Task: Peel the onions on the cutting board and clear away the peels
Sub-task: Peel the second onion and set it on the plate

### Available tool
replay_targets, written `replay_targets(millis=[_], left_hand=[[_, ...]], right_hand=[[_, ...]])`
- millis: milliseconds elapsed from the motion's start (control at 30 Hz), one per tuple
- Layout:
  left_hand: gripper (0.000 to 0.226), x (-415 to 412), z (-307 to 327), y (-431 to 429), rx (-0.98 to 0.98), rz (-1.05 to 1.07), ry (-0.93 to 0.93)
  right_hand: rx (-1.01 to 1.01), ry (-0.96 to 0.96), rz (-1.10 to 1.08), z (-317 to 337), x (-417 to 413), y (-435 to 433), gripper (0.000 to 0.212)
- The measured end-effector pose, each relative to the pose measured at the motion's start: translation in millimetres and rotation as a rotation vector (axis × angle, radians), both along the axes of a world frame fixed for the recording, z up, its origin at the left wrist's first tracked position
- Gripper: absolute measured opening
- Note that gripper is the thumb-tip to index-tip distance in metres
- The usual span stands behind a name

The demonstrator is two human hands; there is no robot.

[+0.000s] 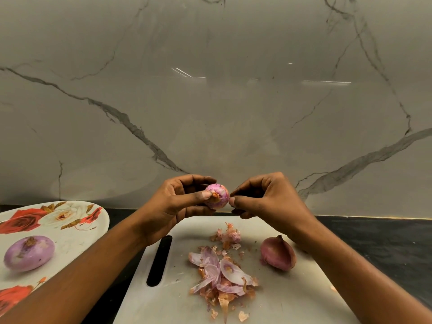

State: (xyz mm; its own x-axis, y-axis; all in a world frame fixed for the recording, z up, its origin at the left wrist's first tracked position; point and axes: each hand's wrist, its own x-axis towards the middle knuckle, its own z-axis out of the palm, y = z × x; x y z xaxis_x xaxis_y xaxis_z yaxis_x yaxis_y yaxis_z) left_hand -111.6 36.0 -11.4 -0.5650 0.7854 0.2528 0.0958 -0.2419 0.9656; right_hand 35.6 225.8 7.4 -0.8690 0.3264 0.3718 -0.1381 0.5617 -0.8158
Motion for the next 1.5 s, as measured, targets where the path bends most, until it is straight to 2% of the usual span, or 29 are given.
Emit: replay_targets(millis=[400, 967, 1267, 1500], left_hand=[[0.046, 2.0, -0.1, 0.6, -0.035, 0.050, 0.056], [0.048, -5.5, -3.8, -0.1, 0.014, -0.038, 0.005], [0.042, -1.6, -3.5, -0.9, -0.033, -0.047, 0.040], [0.044, 0.2, -3.6, -1.4, -0.054, -0.046, 0.069]], right_hand=[[0.056, 0.015, -0.026, -1.9, -1.4, -2.5, 0.004], [0.033, -0.005, -0.088, -1.8, -2.1, 3.6, 0.000], [-0.242, -0.118, 0.067, 4.7, 1.7, -2.1, 0.013], [-0.187, -0.097, 0.077, 3.3, 2.0, -5.6, 0.016]])
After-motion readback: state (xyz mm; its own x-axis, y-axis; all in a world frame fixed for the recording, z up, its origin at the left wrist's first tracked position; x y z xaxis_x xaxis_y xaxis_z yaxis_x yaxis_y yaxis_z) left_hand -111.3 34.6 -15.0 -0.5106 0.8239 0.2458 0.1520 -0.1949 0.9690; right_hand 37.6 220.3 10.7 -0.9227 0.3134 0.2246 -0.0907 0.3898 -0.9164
